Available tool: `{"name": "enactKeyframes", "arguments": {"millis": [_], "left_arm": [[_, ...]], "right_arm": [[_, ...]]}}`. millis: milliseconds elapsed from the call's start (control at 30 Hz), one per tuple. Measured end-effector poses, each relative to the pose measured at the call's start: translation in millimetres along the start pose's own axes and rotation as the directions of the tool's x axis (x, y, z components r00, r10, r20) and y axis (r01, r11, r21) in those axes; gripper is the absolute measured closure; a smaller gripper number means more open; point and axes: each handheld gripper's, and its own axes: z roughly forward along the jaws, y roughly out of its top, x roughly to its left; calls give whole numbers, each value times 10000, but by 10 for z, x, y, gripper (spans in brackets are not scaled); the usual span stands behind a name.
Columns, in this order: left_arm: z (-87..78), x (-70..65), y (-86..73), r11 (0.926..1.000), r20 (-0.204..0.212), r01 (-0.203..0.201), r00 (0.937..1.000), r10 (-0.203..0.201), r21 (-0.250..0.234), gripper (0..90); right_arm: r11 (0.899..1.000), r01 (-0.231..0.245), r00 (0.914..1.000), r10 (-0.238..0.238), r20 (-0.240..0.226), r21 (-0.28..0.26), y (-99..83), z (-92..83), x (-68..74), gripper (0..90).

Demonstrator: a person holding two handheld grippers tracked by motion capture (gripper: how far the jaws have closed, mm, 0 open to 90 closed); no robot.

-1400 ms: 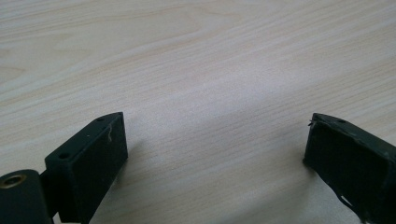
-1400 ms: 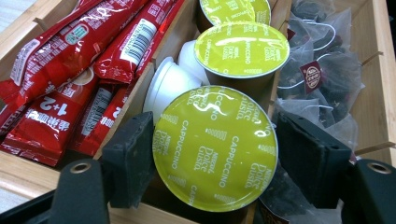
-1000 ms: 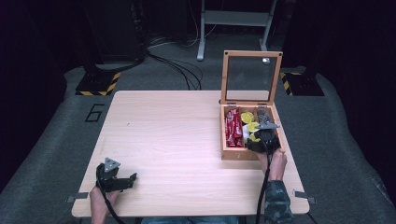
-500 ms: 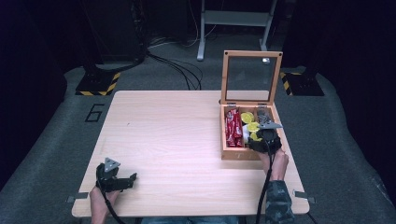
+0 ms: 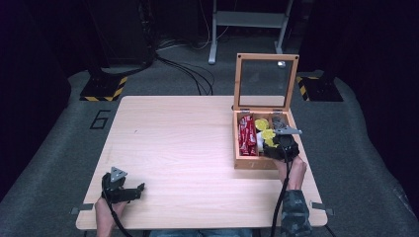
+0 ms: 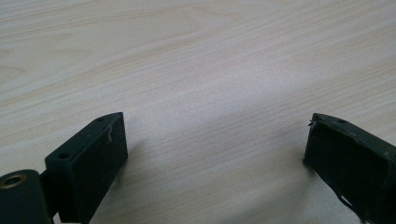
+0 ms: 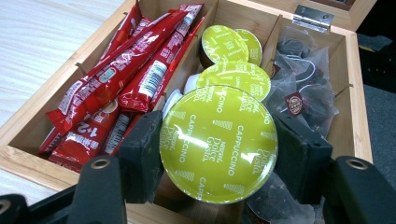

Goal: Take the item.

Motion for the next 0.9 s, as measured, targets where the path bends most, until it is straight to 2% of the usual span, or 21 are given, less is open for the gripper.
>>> {"name": "enactKeyframes", "arguments": {"millis": [300,433,500,633,900], "left_arm": [[0,0,0,10000,1,4,10000,-4,0,54],[0,0,0,10000,1,5,10000,-5,-2,54],[0,1,0,10000,1,-2,10000,2,5,54],[-1,1,0,10000,-9,-12,10000,12,11,54],[0,0,0,10000,-1,5,10000,-5,2,54]], "right_arm": [[9999,93,9999,-94,-82,-103,68,-45,56,377],[9996,185,9998,-188,-118,-232,116,-88,95,377],[9987,412,9990,-416,-133,-305,137,-103,110,377],[9986,372,9990,-381,-226,-382,177,-119,151,377],[9972,581,9975,-599,-370,-472,255,-118,234,377]]}}
